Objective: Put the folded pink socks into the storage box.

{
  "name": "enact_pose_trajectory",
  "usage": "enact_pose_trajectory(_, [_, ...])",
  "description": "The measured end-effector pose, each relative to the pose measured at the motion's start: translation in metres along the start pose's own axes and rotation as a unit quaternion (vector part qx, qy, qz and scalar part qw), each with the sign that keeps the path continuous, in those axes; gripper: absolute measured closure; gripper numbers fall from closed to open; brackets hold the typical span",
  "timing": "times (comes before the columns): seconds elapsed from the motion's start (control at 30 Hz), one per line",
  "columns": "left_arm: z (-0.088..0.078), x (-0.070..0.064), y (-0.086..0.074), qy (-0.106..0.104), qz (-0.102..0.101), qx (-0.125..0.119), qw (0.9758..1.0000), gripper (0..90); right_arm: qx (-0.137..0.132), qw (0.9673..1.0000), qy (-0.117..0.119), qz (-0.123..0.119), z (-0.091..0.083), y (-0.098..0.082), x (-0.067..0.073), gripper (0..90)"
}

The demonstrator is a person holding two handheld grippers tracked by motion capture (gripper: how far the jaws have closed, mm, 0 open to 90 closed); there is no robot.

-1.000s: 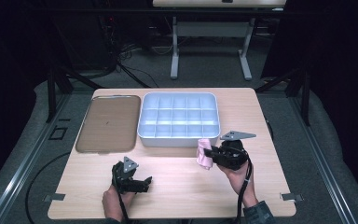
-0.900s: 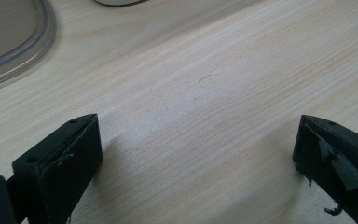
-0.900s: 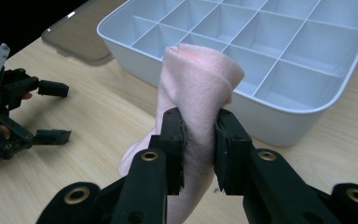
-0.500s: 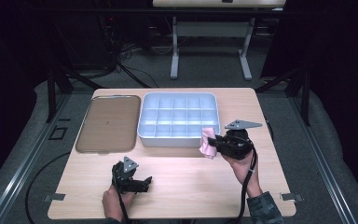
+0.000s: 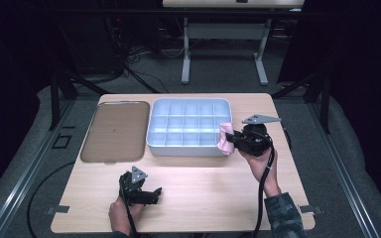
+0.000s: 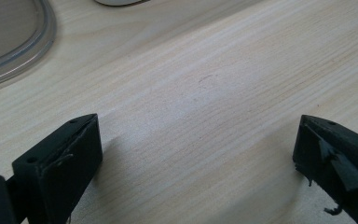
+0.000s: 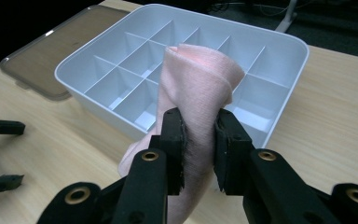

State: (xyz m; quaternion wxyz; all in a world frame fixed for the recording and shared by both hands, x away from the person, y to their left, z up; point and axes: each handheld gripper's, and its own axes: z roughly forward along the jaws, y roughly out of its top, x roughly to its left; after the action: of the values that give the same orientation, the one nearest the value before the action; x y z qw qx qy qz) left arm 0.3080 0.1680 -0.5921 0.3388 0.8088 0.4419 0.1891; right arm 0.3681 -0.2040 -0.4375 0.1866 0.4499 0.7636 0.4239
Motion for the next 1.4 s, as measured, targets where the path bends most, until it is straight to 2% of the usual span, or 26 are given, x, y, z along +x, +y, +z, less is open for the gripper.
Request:
enact_pose_trajectory(0.37, [0.000,0.000,0.000,0.000,0.000,0.000,1.0000,1.1,-0.006,0.9993,-0.033,-0.017,0.020,0.013,-0.011,75.3])
enact_pose_trajectory(0.47, [0.000,0.000,0.000,0.000,0.000,0.000,1.0000,1.1,-0.007,0.9993,-0.034,-0.017,0.027,0.016,-0.015,75.3])
enact_pose_trajectory(0.77, [0.000,0.000,0.000,0.000,0.000,0.000,1.0000,1.1,0.018,0.9984,-0.052,-0.014,0.058,0.016,-0.024,75.3])
enact_pose_trajectory(0.97, [0.000,0.000,0.000,0.000,0.000,0.000,1.0000,1.1,0.037,0.9968,-0.065,-0.028,0.077,0.014,-0.024,75.2])
enact_pose_trajectory(1.1, [0.000,0.000,0.000,0.000,0.001,0.000,1.0000,1.1,0.039,0.9965,-0.067,-0.029,0.083,0.013,-0.023,75.1])
enact_pose_trajectory(1.33, [0.000,0.000,0.000,0.000,0.000,0.000,1.0000,1.1,0.062,0.9928,-0.092,-0.046,0.094,0.010,-0.023,75.1])
enact_pose_trajectory(1.4, [0.000,0.000,0.000,0.000,0.000,0.000,1.0000,1.1,0.073,0.9908,-0.100,-0.053,0.095,0.010,-0.023,75.1])
